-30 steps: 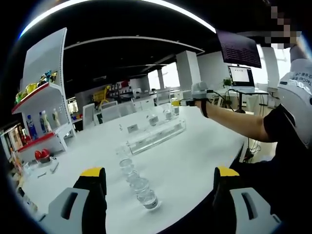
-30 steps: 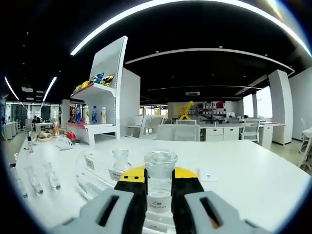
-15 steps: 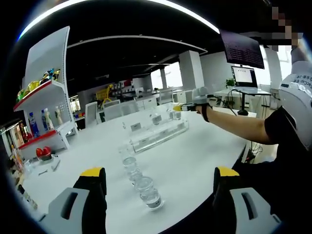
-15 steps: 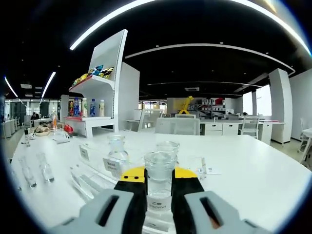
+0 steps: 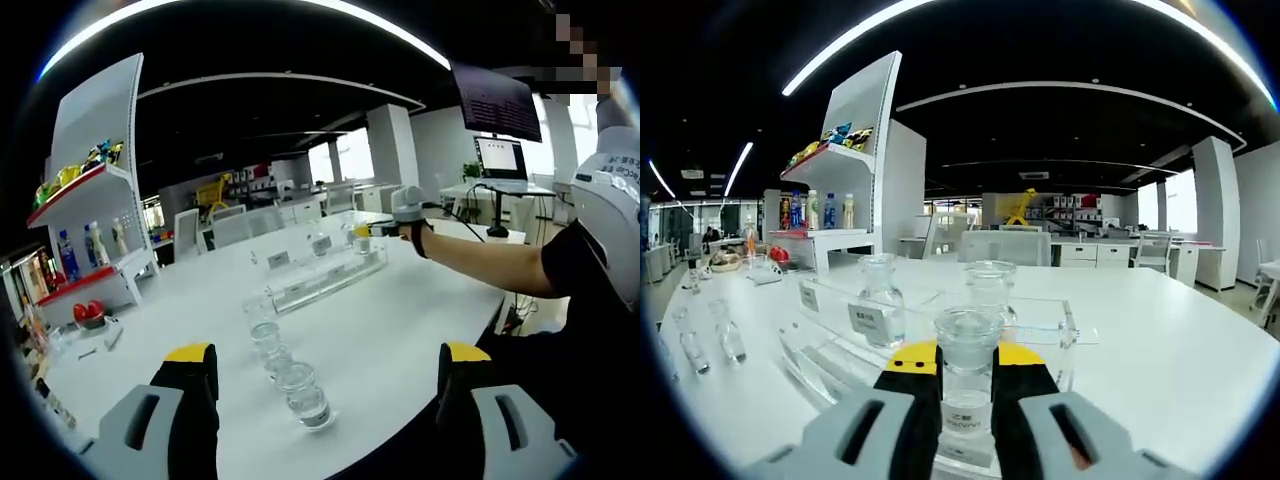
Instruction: Identify the label on the chemical reagent bottle, grasp the chemical reagent bottle, and place it in the designated position on the reagent rack
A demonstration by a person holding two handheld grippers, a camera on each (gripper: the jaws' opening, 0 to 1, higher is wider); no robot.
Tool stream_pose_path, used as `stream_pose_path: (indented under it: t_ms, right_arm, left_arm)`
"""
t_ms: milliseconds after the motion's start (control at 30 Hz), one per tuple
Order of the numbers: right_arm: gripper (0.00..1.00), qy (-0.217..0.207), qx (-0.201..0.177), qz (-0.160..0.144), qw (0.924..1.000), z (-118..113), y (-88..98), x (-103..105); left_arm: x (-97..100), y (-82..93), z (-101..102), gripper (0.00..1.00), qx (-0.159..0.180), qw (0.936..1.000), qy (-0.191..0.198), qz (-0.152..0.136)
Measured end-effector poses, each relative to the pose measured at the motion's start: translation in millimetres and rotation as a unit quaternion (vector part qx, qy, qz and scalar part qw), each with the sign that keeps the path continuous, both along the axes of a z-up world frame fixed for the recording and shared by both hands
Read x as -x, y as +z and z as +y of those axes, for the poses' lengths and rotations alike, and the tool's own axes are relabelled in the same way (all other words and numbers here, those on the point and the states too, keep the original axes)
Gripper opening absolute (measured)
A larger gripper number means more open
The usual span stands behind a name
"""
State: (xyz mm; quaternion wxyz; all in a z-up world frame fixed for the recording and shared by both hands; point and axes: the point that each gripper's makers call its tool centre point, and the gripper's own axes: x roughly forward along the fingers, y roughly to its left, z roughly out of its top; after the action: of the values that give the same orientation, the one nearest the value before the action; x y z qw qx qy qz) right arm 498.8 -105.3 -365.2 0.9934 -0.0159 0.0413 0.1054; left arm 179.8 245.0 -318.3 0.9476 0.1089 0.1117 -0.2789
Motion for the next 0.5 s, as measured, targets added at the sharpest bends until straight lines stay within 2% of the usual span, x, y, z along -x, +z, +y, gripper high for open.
stream_pose_path:
  t_ms: [267, 500]
  right_arm:
    - [0.15, -0.001, -0.003, 0.015, 0.9999, -1, -13.7, -5]
    - [0.15, -0.005, 0.009, 0.027, 0.9996, -4, -23.8, -3]
  left_arm:
    - [-1.0, 0.9, -1, 0.91, -0.002, 1.0000, -0.001, 0.000]
    - [-1.8, 2.5, -2, 0.91, -0.003, 1.0000, -0.001, -0.003]
